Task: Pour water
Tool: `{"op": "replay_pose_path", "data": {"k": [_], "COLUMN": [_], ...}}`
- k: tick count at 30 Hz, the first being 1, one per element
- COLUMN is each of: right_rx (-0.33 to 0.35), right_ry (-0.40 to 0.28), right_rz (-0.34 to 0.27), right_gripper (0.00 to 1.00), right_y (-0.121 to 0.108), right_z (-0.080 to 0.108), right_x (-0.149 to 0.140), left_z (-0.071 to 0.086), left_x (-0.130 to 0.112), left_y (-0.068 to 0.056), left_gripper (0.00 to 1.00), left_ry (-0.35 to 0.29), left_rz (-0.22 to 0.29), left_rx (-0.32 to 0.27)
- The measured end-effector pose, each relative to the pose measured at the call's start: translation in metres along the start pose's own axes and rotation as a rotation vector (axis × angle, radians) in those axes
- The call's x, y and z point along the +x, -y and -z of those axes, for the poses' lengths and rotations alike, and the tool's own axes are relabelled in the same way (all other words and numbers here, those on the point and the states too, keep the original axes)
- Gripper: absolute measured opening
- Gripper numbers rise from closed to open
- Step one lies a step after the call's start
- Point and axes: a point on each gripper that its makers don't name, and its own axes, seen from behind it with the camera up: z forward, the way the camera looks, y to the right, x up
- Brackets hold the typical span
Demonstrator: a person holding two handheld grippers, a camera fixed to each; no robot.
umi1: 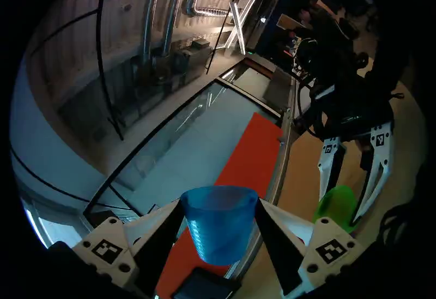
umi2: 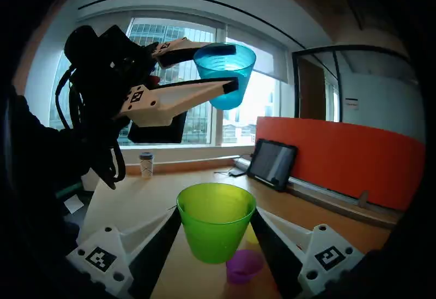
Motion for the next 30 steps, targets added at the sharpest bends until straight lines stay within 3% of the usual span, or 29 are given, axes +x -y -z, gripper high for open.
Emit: {"op": "replay_pose_path", "data": {"k": [30], "right_rx": [-0.007], "right_ry": [-0.008], "right_rz": [0.002], "right_gripper": [0.91], "right_y": [-0.007], "right_z": [0.006], "right_x": [0.002], "left_z": [-0.002], "left_x": [0.011], "left_y": [0.004], "left_gripper": [0.87], "left_ry": [-0.013], "left_rz": [-0.185], "left_rx": [0.009]}}
